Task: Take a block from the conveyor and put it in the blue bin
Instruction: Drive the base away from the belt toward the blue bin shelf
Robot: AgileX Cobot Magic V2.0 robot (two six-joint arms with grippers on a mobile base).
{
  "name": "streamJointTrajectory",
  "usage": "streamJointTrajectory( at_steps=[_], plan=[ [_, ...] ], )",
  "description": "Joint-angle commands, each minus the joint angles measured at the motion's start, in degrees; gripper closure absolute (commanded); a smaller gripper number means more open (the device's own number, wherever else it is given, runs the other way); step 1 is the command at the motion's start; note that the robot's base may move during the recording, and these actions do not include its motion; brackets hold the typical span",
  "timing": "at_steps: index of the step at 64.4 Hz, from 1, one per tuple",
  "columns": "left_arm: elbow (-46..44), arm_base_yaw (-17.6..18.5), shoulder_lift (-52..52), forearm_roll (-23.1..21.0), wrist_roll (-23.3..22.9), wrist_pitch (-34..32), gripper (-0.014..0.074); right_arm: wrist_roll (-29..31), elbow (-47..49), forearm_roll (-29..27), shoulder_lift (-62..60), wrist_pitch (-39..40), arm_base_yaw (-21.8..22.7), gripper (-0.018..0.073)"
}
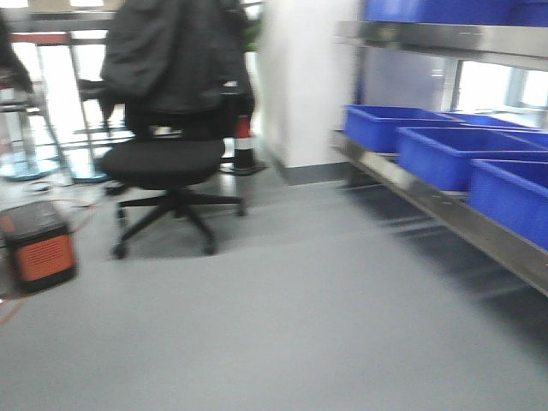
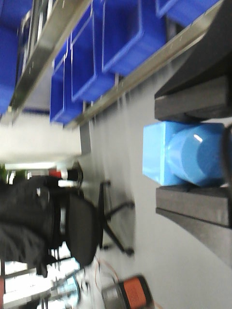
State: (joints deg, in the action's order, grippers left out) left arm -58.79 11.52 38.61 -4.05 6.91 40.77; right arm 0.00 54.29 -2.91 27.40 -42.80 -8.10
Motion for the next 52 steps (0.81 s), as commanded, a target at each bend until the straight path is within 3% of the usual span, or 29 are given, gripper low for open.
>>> streamJointTrajectory(
  at_steps=[1, 52],
  plan=[
    [0.0, 0.3, -0.3, -0.4, -0.1, -1.2, 0.0707, 0.0, 0.4, 0.4, -0.1, 1.2, -0.1, 0.0711],
    [0.0, 0.3, -0.3, -0.4, -0.1, -1.3, 0.0707, 0.0, 0.4, 0.4, -0.1, 1.2, -0.1, 0.0711]
  ],
)
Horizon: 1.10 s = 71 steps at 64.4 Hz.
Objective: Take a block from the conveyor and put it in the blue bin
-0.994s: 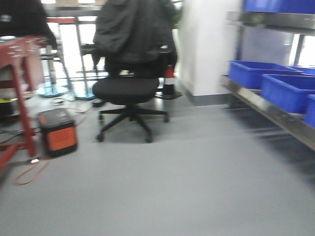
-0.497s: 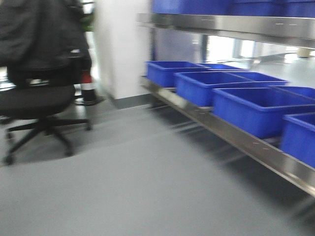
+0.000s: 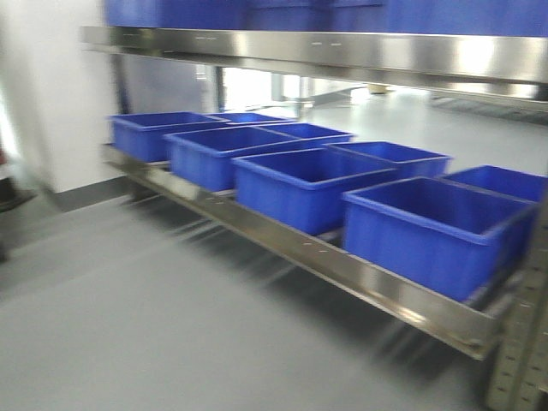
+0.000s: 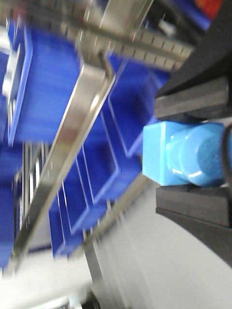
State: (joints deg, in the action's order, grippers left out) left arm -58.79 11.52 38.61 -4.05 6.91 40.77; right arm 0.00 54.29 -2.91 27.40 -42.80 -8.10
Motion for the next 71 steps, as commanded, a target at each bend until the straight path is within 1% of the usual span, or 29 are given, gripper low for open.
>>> streamJointTrajectory(
  at_steps=[1, 71],
  plan=[
    [0.0, 0.3, -0.3, -0.4, -0.1, -1.3, 0.0707, 0.0, 0.4, 0.4, -0.1, 1.2, -0.1, 0.0711],
    [0.0, 0.3, -0.3, -0.4, -0.1, -1.3, 0.0707, 0.0, 0.4, 0.4, -0.1, 1.2, -0.1, 0.0711]
  ],
)
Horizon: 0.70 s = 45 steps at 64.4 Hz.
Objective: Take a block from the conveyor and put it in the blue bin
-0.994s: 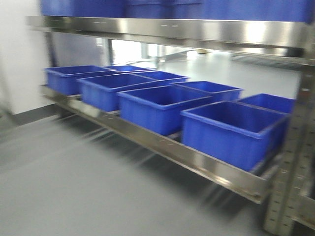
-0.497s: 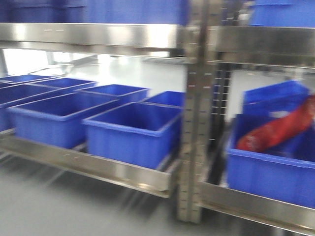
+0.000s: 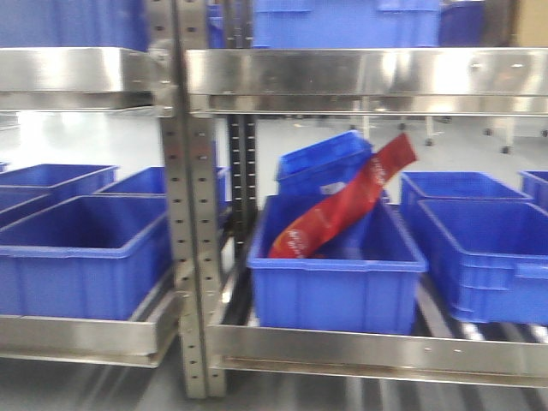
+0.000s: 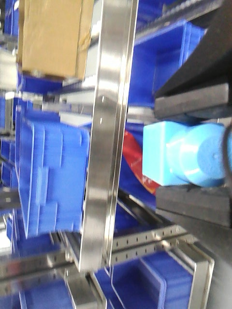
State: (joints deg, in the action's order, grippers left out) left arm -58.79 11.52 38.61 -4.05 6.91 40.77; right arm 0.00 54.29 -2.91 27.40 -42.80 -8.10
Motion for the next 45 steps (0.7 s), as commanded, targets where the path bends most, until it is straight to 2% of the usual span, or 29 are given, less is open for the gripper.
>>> streamJointTrajectory(
  at_steps=[1, 45],
  plan=[
    [0.0, 0.3, -0.3, -0.4, -0.1, -1.3, 0.0707, 0.0, 0.4, 0.4, -0.1, 1.2, -0.1, 0.0711],
    [0.0, 0.3, -0.3, -0.4, -0.1, -1.3, 0.0707, 0.0, 0.4, 0.4, -0.1, 1.2, -0.1, 0.0711]
  ],
)
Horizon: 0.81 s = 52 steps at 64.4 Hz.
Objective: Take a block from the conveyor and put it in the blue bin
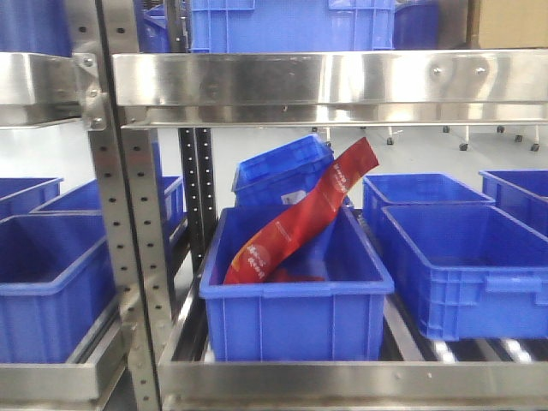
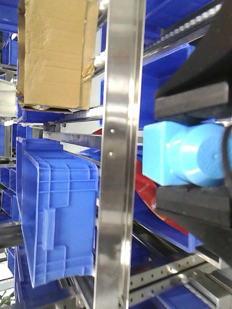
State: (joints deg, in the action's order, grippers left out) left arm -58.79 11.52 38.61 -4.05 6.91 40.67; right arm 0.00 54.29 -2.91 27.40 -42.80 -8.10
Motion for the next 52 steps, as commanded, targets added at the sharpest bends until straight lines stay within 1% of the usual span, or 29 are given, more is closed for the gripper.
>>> streamJointTrajectory(
  at_steps=[1, 52],
  plan=[
    [0.0, 0.3, -0.3, -0.4, -0.1, -1.2, 0.0707, 0.0, 0.4, 0.4, -0.1, 1.2, -0.1, 0.0711],
    [0.0, 0.3, -0.3, -0.4, -0.1, -1.2, 0.0707, 0.0, 0.4, 0.4, -0.1, 1.2, -0.1, 0.0711]
  ],
)
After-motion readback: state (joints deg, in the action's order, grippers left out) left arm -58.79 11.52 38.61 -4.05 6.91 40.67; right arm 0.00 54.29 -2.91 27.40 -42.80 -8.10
